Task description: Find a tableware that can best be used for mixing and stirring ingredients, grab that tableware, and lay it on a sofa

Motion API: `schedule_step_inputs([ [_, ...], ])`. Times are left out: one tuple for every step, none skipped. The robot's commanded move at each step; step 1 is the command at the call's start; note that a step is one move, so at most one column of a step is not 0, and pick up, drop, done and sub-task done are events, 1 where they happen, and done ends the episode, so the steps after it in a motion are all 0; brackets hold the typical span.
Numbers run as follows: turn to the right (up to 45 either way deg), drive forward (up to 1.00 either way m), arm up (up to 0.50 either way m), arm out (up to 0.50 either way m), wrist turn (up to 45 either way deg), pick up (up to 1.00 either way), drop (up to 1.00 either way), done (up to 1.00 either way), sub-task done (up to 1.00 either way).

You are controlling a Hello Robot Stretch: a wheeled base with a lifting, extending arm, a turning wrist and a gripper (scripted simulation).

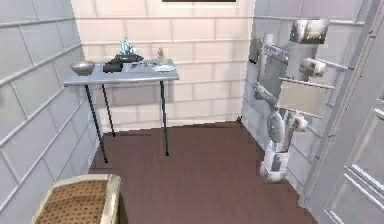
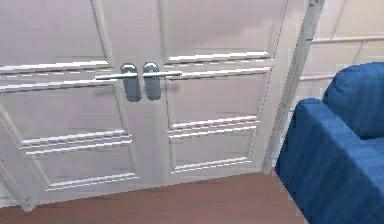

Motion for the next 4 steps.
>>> schedule_step_inputs([
  [-6.0,0.00,0.00,0.00,0.0,0.00,0.00,0.00,0.00],
  [0.0,1.00,0.00,0.00,0.0,0.00,0.00,0.00,0.00],
  [0.0,0.30,0.00,0.00,0.0,0.00,0.00,0.00,0.00],
  [-45.0,0.00,0.00,0.00,0.0,0.00,0.00,0.00,0.00],
])
